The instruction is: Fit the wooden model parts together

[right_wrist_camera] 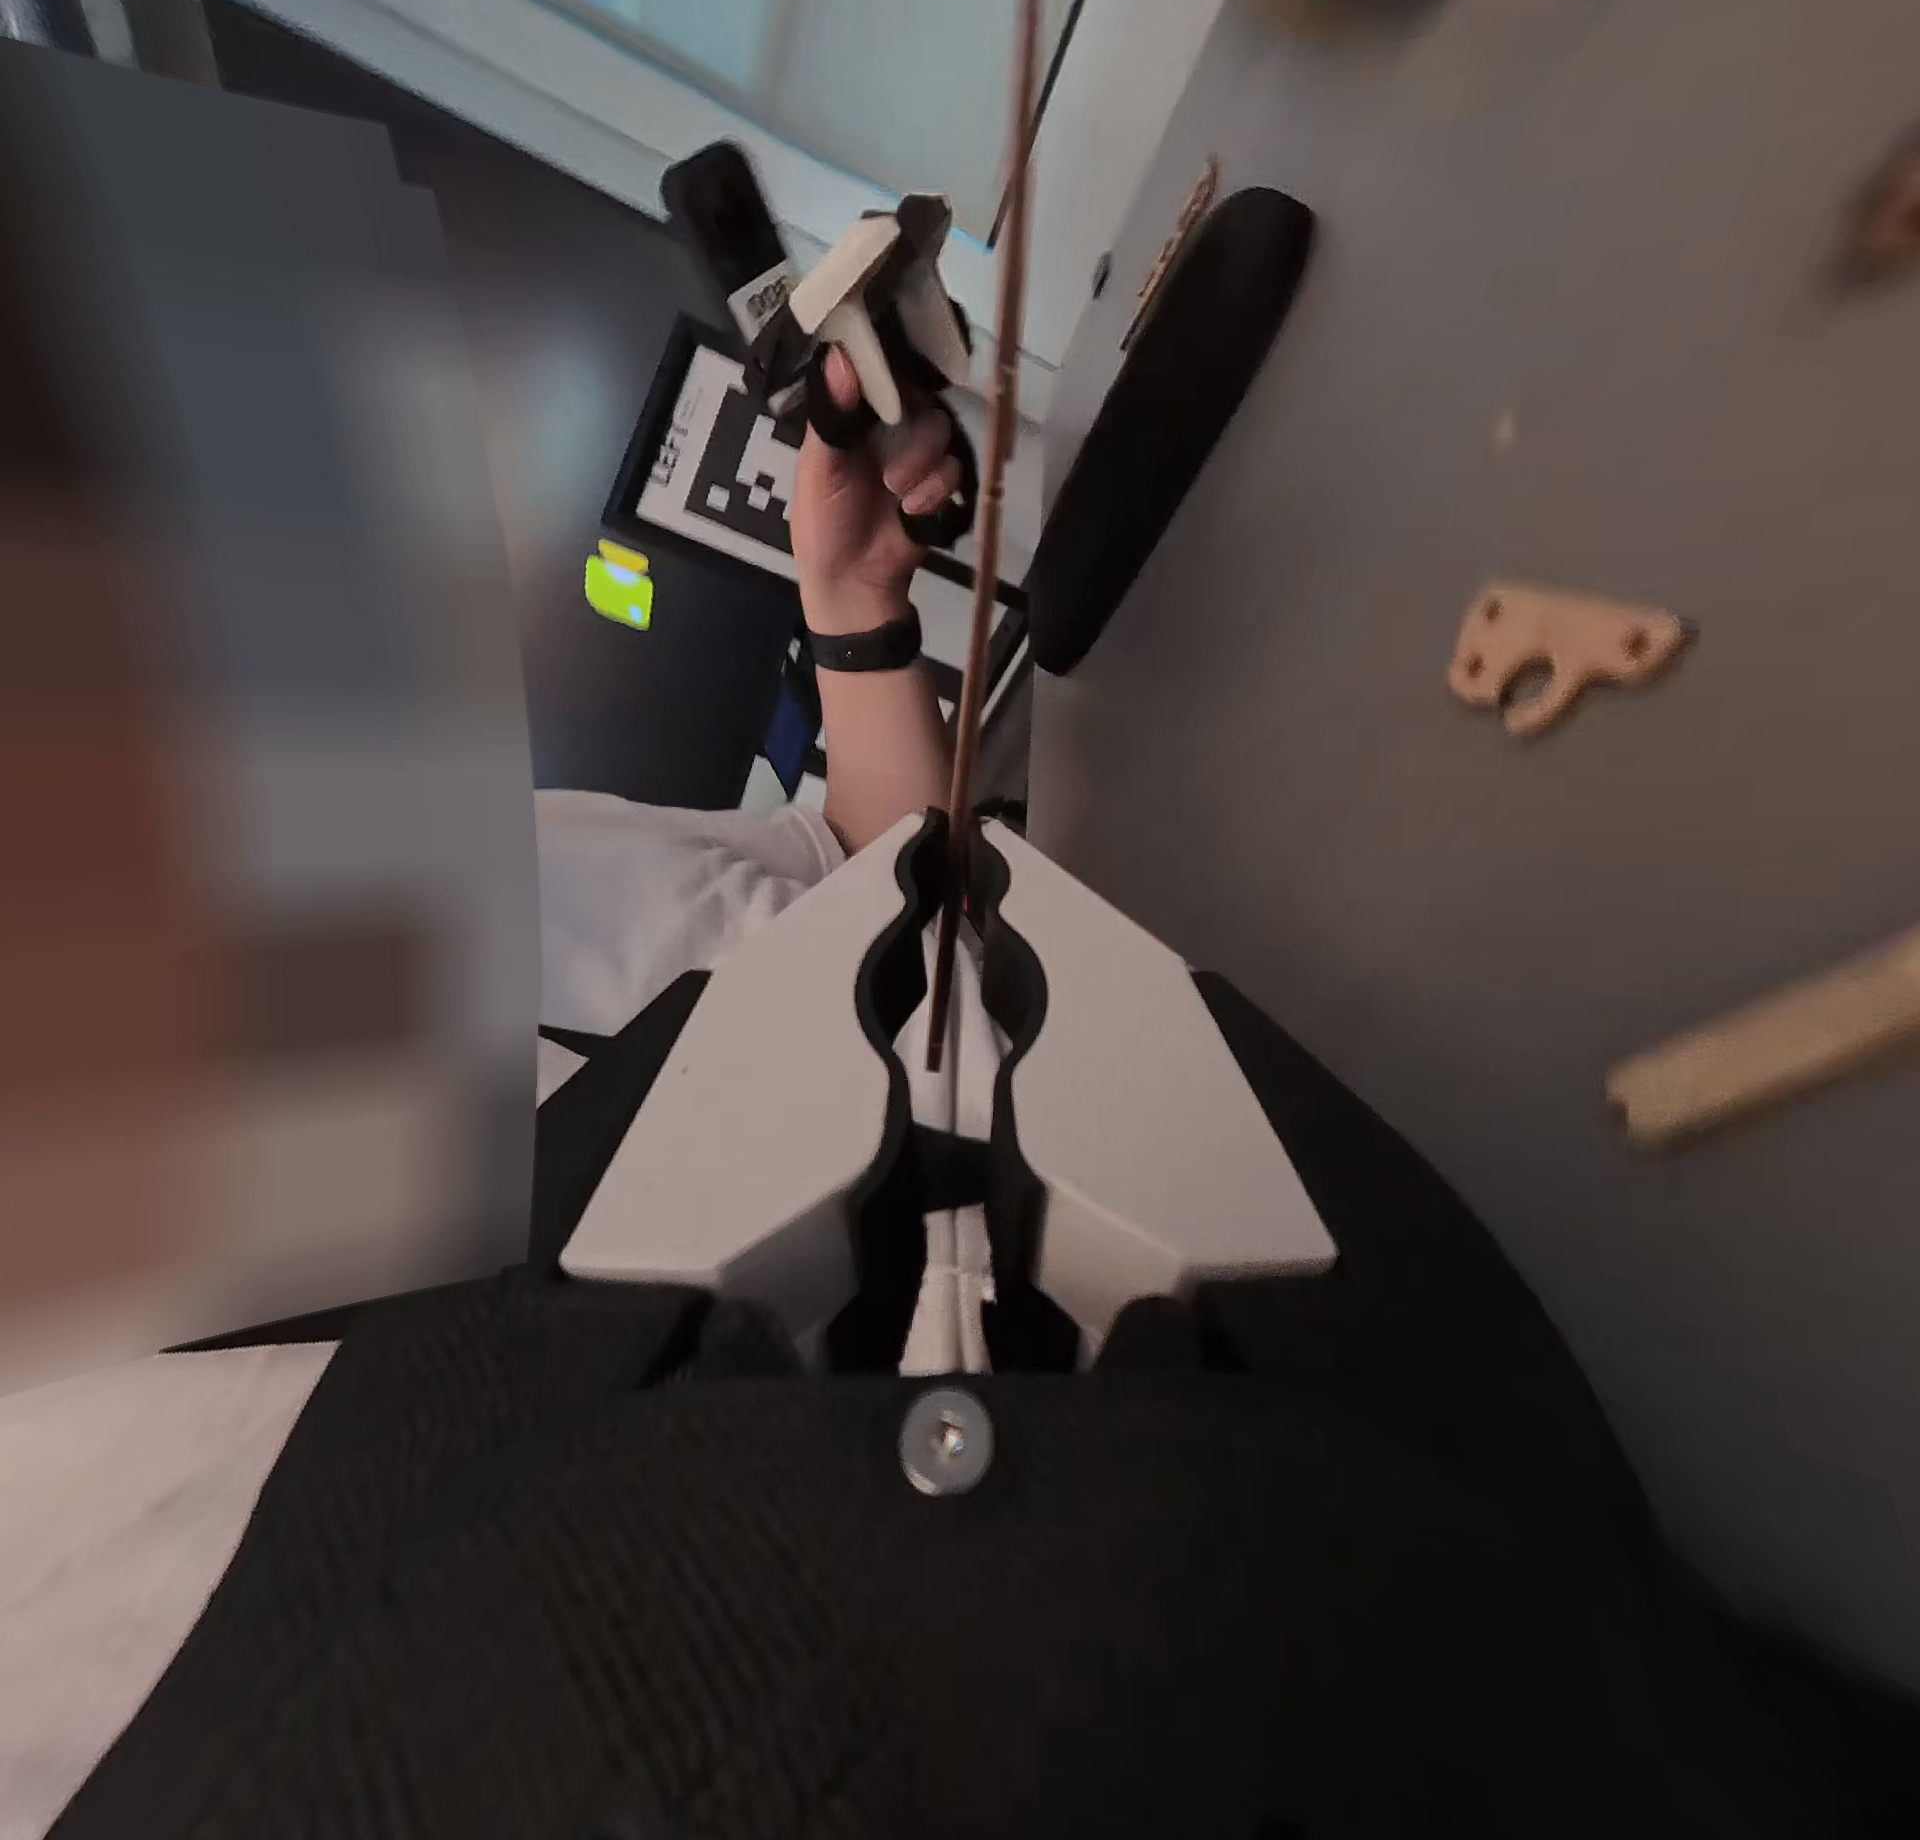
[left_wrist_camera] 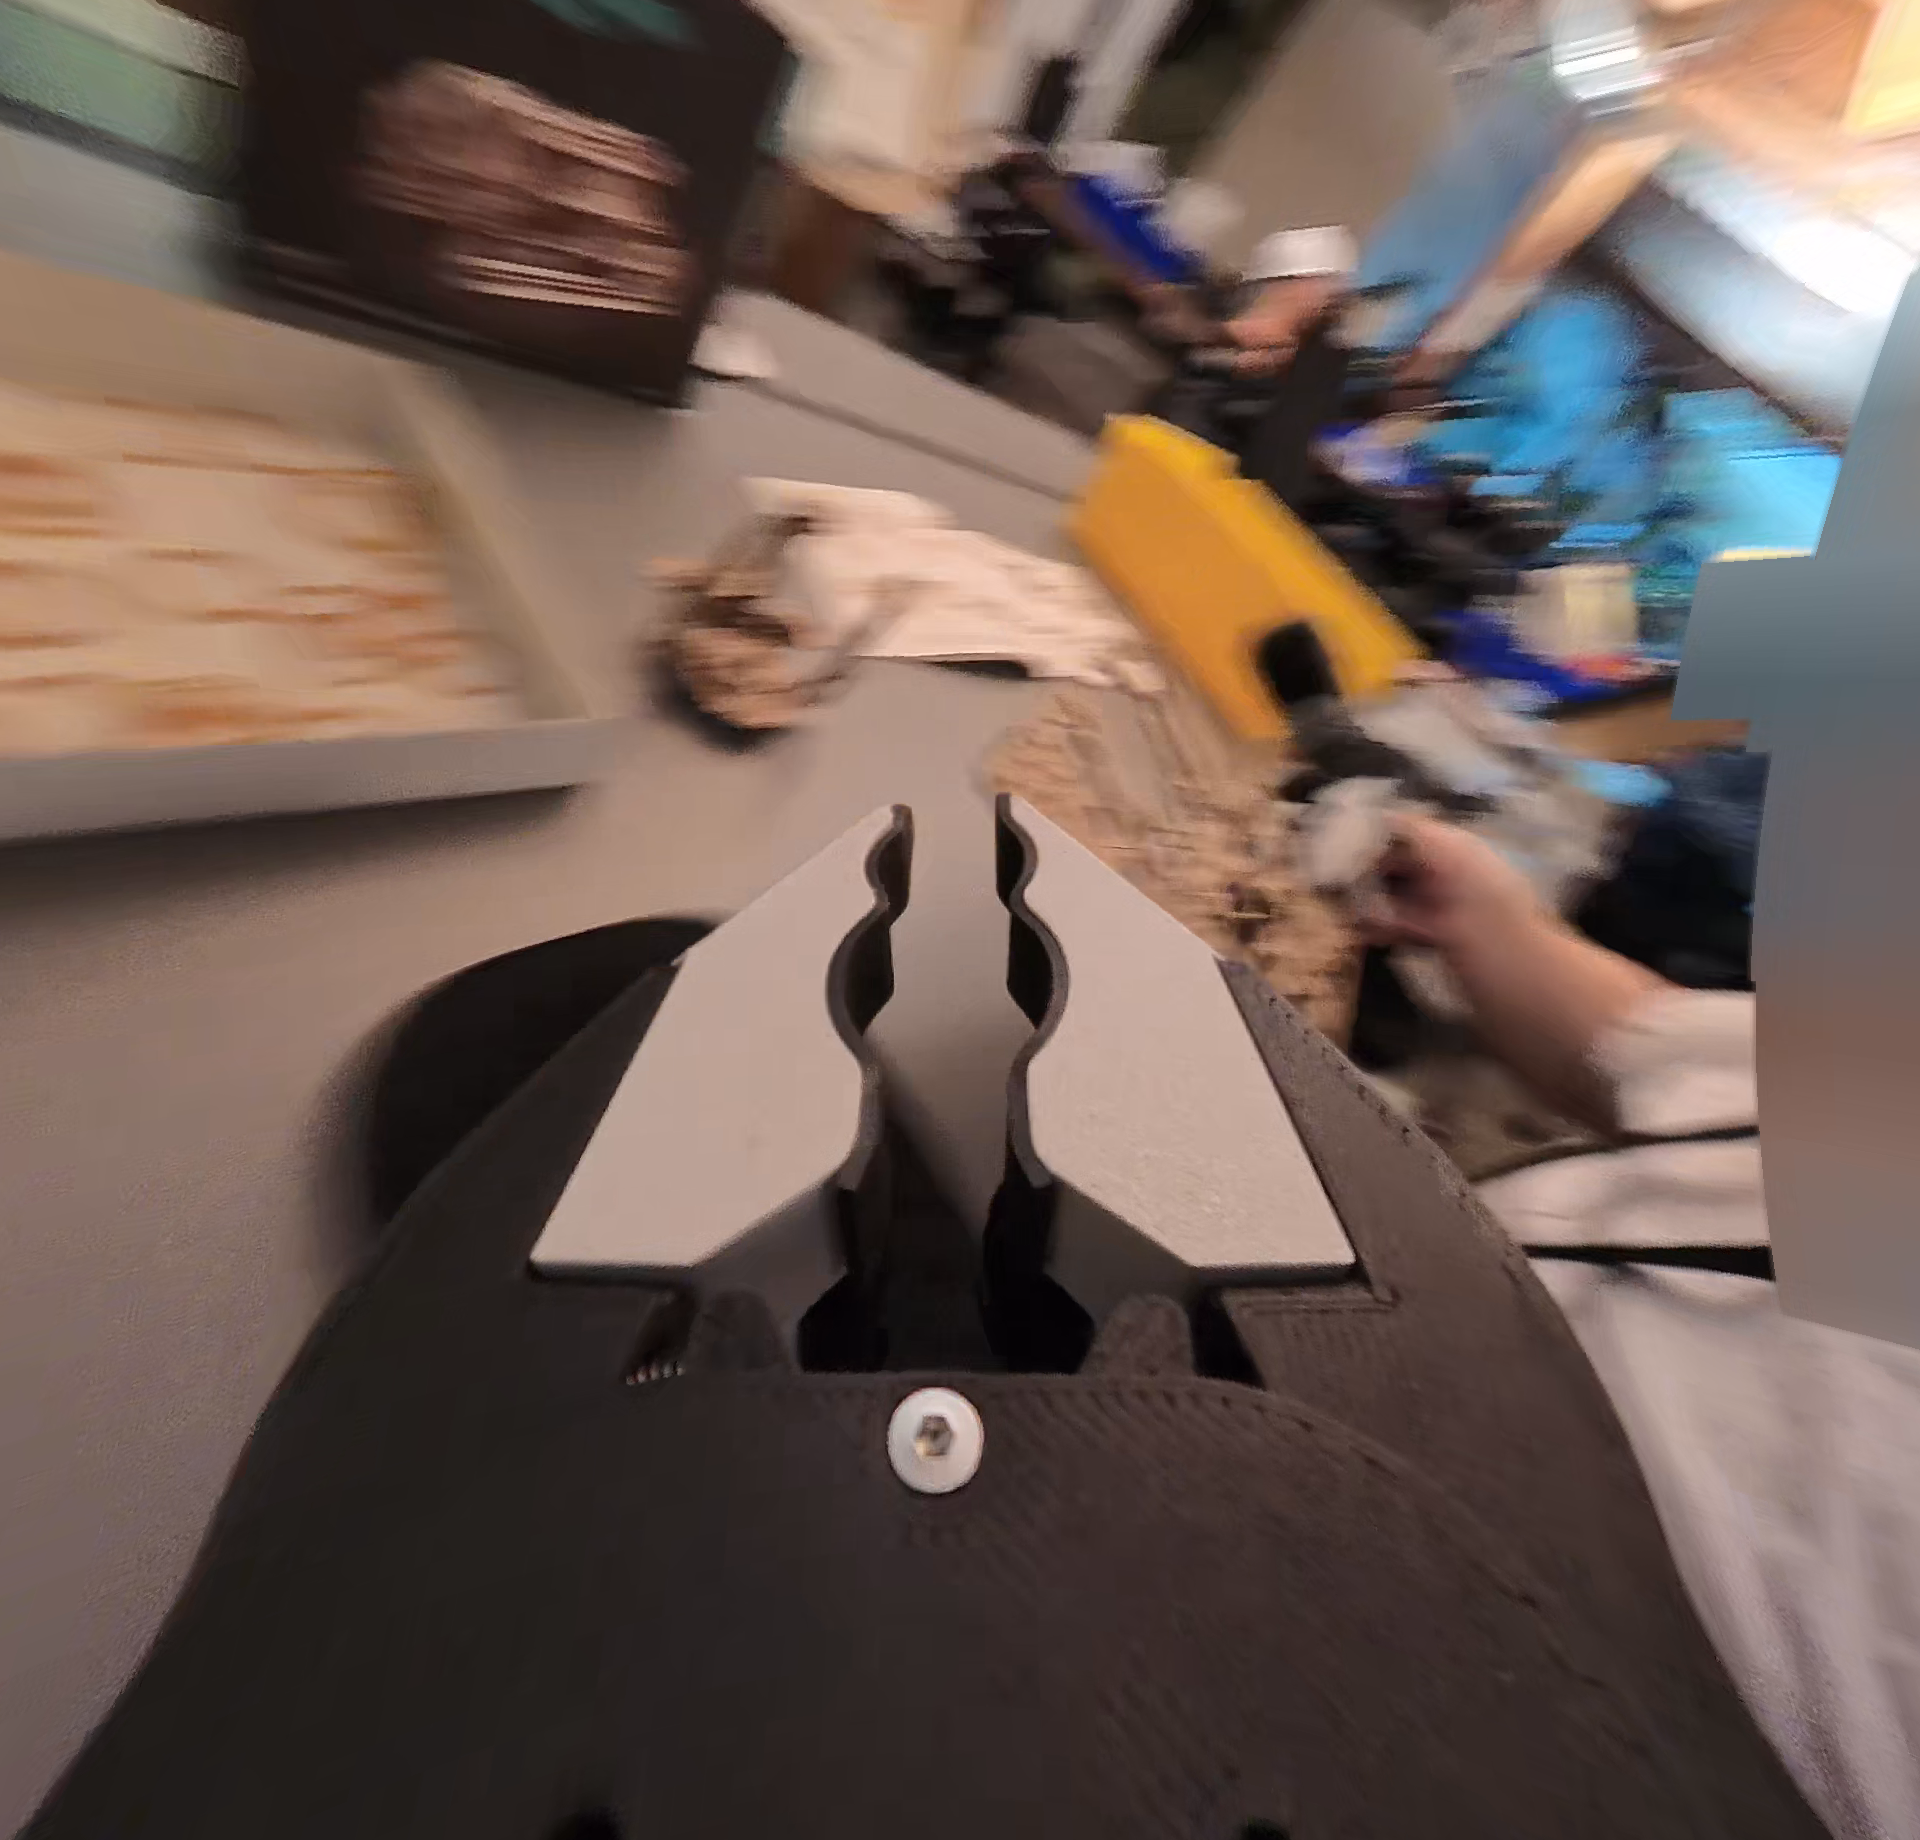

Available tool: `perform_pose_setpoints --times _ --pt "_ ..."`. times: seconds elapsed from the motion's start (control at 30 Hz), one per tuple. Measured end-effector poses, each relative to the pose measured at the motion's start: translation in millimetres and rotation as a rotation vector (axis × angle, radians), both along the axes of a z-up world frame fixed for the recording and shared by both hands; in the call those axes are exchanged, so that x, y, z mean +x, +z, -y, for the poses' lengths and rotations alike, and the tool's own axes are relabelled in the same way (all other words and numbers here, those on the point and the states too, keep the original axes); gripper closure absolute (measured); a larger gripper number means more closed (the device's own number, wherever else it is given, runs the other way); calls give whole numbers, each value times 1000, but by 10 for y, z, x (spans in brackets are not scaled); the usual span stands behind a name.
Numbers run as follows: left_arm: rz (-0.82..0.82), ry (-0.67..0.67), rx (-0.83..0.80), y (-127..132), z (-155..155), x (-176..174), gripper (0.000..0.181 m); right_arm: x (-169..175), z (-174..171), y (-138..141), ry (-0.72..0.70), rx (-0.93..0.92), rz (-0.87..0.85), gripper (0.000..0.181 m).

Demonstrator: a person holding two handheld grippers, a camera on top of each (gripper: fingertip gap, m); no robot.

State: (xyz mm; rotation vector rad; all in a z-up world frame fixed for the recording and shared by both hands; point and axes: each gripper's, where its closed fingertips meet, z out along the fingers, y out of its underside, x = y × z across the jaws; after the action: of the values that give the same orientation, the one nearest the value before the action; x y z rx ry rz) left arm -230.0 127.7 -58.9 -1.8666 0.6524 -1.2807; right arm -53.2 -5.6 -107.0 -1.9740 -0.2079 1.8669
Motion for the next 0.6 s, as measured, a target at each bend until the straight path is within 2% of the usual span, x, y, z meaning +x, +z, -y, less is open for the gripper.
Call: perform_pose_setpoints --times 0.13,0.17,0.2,0.27,0.37,0.5,0.6 --pt "-232 415 153 26 -536 -1117 168 103 10 -48 -80 -57 13 181" --pt "-258 488 155 18 -615 -1374 164 120 2 -90 -97 -67 38 181" --pt "-270 508 128 -26 -644 -1551 158 121 0 -128 -105 -78 61 181" --pt "-281 463 65 -174 -631 -1736 152 94 1 -192 -110 -96 104 181" --pt "-367 443 78 -450 -635 -1922 142 -8 33 -265 -90 -125 158 181" --pt "-518 380 49 -904 -659 -1914 134 -115 -1 -308 -127 -206 141 181" --pt "-648 331 57 -1088 -676 -1872 130 -167 -27 -327 -165 -262 116 181"
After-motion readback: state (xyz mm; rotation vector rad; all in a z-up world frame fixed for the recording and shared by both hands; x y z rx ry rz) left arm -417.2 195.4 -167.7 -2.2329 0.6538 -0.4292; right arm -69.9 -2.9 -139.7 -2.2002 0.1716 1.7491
